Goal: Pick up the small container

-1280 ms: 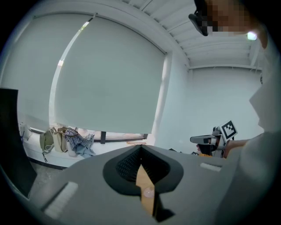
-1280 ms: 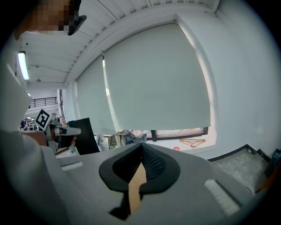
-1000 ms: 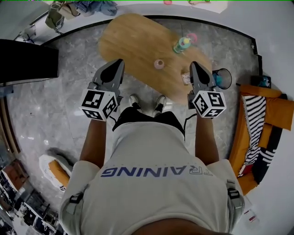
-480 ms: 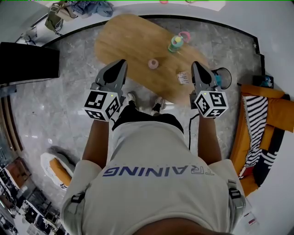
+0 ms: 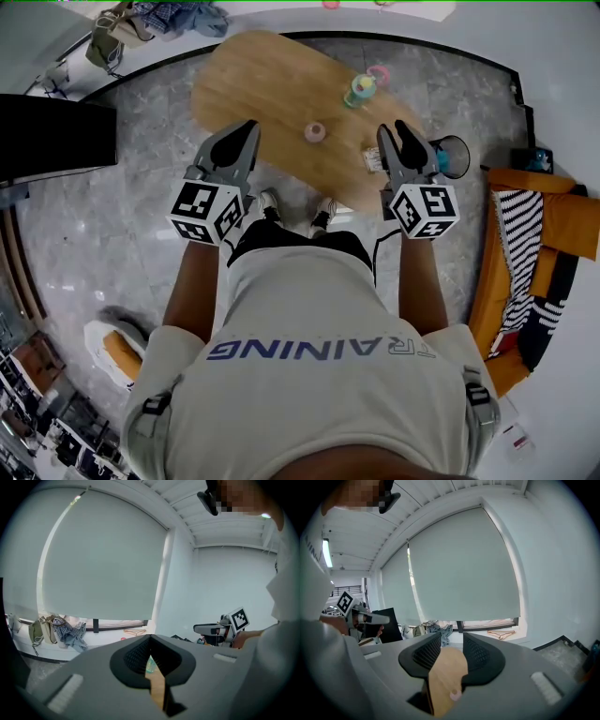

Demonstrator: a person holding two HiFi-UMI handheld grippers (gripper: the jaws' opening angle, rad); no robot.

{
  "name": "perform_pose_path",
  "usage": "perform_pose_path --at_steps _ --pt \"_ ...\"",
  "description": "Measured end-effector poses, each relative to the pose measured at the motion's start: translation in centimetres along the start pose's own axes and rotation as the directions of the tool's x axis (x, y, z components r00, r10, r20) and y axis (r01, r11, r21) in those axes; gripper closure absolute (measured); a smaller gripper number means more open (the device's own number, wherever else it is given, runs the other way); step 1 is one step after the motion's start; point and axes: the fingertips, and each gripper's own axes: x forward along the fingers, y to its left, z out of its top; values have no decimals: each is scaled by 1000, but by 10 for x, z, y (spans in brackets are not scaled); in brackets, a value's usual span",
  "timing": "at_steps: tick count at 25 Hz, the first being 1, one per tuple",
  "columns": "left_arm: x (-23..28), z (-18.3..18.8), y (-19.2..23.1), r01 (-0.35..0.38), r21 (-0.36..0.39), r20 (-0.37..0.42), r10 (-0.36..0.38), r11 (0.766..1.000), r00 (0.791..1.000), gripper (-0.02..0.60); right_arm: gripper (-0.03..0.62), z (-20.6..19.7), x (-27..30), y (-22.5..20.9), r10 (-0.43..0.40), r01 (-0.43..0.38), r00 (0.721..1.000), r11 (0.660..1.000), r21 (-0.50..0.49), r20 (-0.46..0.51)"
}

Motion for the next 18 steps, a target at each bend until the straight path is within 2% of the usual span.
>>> perform_pose_path --at_steps 8,11,14,18 --pt "-7 -1 15 2 -13 -4 -2 1000 1000 581 197 -17 16 15 43 -41 997 999 30 -59" --pt "-7 -5 17 3 -19 -11 -3 1000 1000 581 161 -22 20 18 53 -50 996 998 36 -70" --pt "-5 -17 17 7 -26 -32 -8 1000 999 581 157 -34 24 20 75 -69 993 995 73 -89" --pt "0 -35 18 12 -34 -66 -14 999 998 581 158 -56 35 22 88 -79 986 994 72 -139"
